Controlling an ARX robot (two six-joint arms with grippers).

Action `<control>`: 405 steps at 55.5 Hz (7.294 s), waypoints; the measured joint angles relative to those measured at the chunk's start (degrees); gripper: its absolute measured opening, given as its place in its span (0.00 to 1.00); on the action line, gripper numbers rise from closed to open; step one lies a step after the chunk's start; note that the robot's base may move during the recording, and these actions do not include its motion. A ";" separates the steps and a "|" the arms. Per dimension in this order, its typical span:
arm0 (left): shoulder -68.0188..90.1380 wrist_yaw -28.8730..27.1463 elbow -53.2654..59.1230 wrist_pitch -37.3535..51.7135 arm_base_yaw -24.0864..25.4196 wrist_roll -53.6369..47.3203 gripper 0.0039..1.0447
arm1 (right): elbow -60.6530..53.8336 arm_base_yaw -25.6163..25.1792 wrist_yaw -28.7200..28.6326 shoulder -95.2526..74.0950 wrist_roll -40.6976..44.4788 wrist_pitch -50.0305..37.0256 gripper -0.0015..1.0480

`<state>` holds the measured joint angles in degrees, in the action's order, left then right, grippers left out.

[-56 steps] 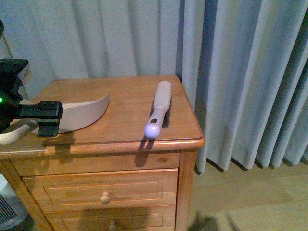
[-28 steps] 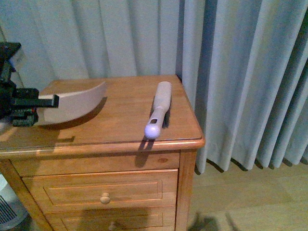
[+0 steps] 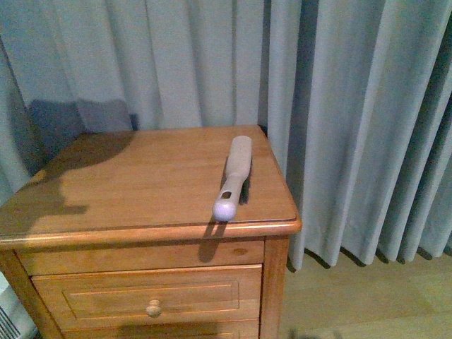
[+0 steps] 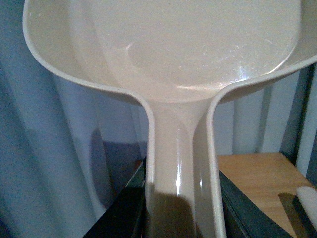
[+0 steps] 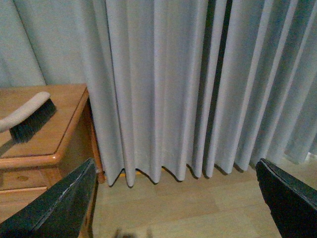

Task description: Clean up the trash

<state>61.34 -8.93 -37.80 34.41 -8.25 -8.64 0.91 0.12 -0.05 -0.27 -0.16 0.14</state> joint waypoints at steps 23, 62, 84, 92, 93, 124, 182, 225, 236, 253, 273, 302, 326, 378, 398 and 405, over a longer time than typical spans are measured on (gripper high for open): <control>-28.98 6.03 14.40 -8.26 8.87 6.21 0.25 | 0.00 0.00 0.00 0.00 0.00 0.00 0.93; -36.20 8.20 18.19 -13.62 11.74 9.40 0.25 | 29.90 23.45 15.26 -52.98 -5.90 1.22 0.93; -36.20 8.28 18.19 -13.62 11.74 9.40 0.25 | 74.25 30.21 6.01 -92.50 -30.97 22.97 0.93; -36.20 8.26 18.19 -13.62 11.74 9.40 0.25 | 83.32 32.41 5.64 -102.33 -38.64 29.29 0.93; -36.20 8.26 18.19 -13.62 11.74 9.40 0.25 | 84.28 32.70 5.55 -103.65 -39.65 29.97 0.93; -36.22 8.28 18.19 -13.62 11.74 9.42 0.25 | 98.03 35.26 3.89 -120.76 -48.63 33.73 0.93; -36.22 8.28 18.19 -13.62 11.74 9.42 0.25 | 103.51 37.31 2.62 -127.29 -48.09 35.21 0.19; -36.22 8.26 18.16 -13.62 11.74 9.42 0.25 | 47.28 31.95 13.84 -65.55 -5.95 -8.98 0.19; -36.22 8.28 18.19 -13.62 11.74 9.42 0.25 | 34.95 30.73 16.63 -46.84 -1.29 -11.91 0.19; -36.20 8.57 18.19 -13.62 11.74 9.40 0.25 | 24.79 28.22 20.24 -38.16 0.22 -16.24 0.19; -36.37 7.80 18.19 -13.62 11.87 9.57 0.25 | 24.70 28.24 19.34 -38.38 0.48 -16.52 0.19; -36.30 8.11 18.19 -13.70 11.85 9.64 0.25 | 24.68 28.20 19.54 -38.14 0.66 -16.55 0.19; -36.46 8.31 18.19 -13.70 11.85 9.64 0.25 | 24.68 28.17 19.56 -38.14 0.87 -16.55 0.19; -20.87 17.40 3.85 -44.11 20.70 13.53 0.25 | 24.68 28.37 19.52 -38.23 1.09 -16.55 0.19; 9.07 32.20 -4.96 -39.98 26.23 -7.91 0.25 | 24.68 28.35 19.56 -38.25 1.09 -16.55 0.19; 14.29 33.51 -5.05 -40.57 25.49 -15.28 0.25 | 24.68 28.35 19.54 -38.25 1.09 -16.55 0.19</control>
<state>75.64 24.58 -42.85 -6.15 17.23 -23.92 25.58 28.47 19.49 -38.52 0.93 -16.40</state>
